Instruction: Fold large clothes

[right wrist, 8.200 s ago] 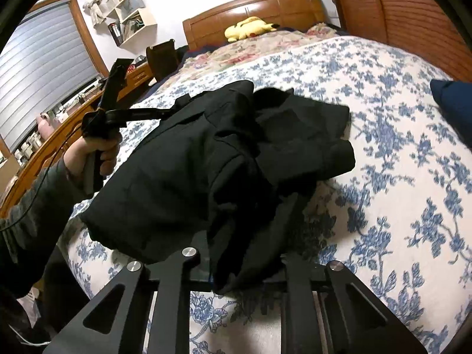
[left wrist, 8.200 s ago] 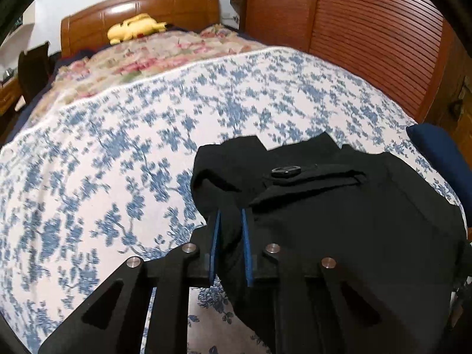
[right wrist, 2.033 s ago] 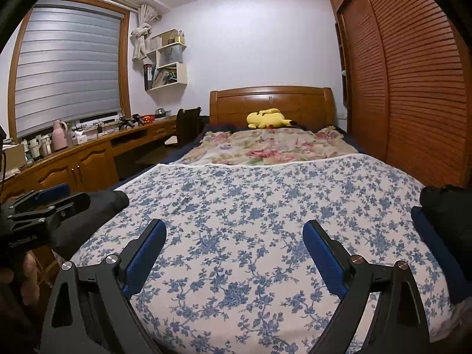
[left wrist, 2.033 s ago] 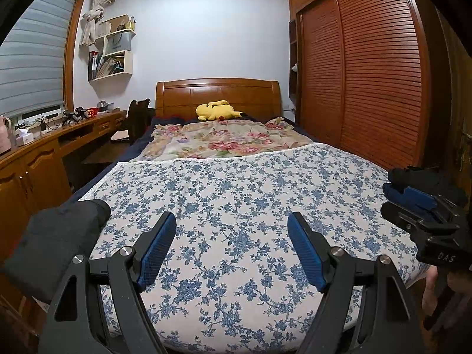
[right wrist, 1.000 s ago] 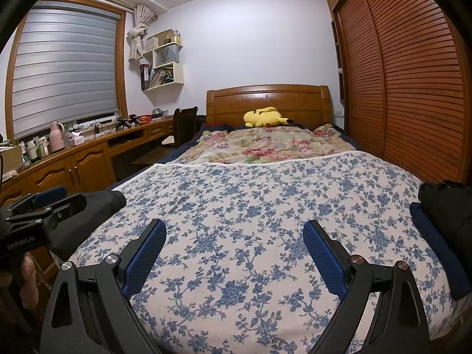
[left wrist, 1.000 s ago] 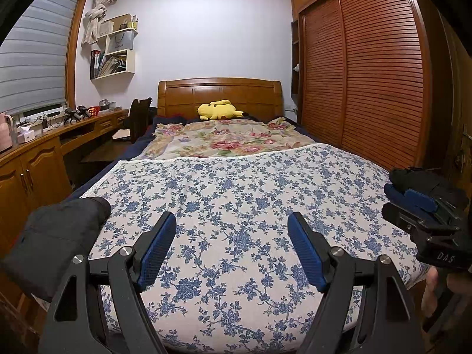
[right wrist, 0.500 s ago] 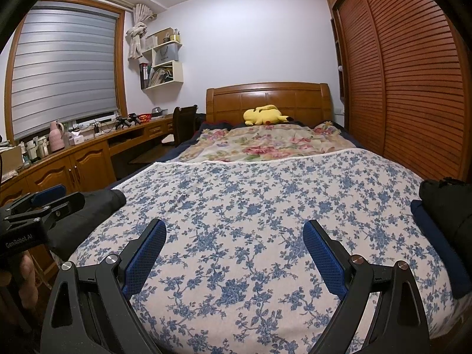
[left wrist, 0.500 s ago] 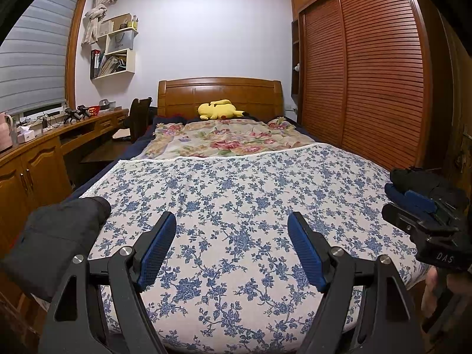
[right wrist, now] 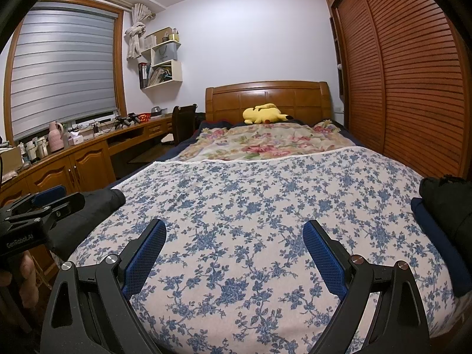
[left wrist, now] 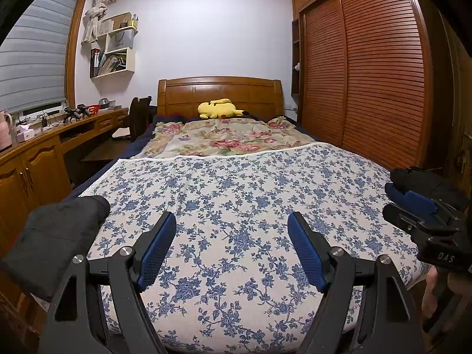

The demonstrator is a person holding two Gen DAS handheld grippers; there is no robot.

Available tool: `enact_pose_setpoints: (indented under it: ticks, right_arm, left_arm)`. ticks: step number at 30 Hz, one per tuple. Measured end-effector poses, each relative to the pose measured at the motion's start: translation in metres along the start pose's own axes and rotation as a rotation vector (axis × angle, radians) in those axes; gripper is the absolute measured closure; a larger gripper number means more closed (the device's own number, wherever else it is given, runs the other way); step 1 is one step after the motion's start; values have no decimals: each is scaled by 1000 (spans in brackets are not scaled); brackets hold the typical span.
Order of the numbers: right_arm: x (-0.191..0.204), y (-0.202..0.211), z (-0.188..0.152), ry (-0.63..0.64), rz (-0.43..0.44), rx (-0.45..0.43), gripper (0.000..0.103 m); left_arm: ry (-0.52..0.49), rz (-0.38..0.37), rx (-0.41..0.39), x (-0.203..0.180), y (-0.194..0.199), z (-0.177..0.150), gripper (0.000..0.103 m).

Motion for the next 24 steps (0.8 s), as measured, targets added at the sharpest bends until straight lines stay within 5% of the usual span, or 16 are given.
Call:
enact_pose_setpoints:
  ticks: [24]
  right_arm:
    - [2, 1, 0, -8, -4, 0, 9]
  left_arm:
    - [1, -3, 0, -1, -2, -2, 24]
Point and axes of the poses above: each gripper's, at about its wrist camera, not at the fingertips, and y roughly against the way its jaws point, x to its left, z to its top, the point moved 2 cm from there along -y, roughly the way its jaws point, and after that the axes turned 11 degrees about -y, right-handed, at the moved point
